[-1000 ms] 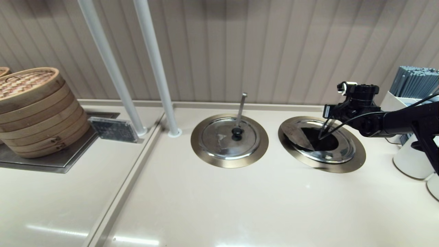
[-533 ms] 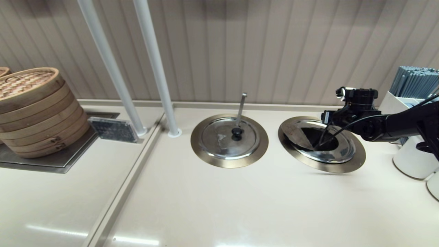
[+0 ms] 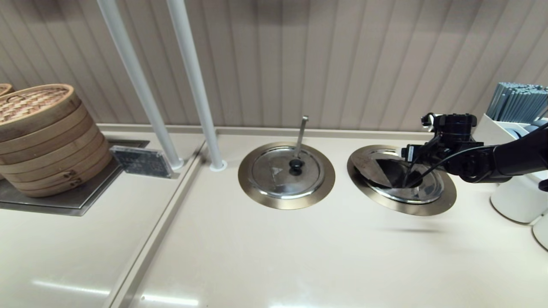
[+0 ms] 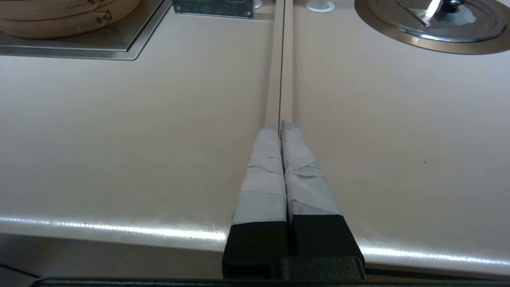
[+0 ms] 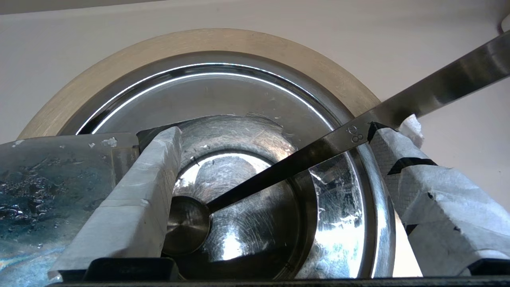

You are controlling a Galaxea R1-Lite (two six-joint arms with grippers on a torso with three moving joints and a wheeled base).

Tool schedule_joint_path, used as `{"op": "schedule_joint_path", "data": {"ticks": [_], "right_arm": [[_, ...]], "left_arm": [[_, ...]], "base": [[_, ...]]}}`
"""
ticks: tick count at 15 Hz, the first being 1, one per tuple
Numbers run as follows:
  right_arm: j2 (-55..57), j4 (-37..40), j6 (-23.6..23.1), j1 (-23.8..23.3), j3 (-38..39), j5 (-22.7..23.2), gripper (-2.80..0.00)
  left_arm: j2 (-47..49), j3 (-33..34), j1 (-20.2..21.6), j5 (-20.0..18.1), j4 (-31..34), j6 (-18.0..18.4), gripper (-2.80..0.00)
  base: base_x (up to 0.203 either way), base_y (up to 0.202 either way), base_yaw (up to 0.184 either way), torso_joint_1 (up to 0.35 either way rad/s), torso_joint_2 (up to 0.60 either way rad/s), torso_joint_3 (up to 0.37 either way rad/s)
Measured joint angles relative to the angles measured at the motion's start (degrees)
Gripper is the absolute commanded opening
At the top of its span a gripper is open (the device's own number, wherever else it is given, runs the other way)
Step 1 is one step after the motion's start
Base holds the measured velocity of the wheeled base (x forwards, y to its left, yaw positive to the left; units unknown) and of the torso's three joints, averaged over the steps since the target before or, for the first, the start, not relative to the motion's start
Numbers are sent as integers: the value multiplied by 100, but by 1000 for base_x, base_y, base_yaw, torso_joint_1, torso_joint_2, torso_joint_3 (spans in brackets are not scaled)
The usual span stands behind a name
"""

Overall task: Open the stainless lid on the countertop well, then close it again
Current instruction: Stir with a spoon, then close the lid

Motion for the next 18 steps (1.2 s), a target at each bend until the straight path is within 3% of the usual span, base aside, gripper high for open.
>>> {"op": "schedule_joint_path", "data": {"ticks": [5,8,10,18], "right_arm": [[-679,0,106,213,533,61,0],[-1375,12,40,775,1130,237,0],[-1780,6,-252,1181,1671,249,0],[-2080,-581,-1301,1748,2659,-728,0]], "left_arm": [[0,-2,0,0,1,0,-280],[0,-2,0,0,1,-2,-280],[0,0,0,0,1,-2,-280],[0,-2,-1,0,0,0,-280]], "base": [[0,0,0,0,0,0],[0,0,0,0,0,0],[0,0,0,0,0,0],[0,0,0,0,0,0]]}}
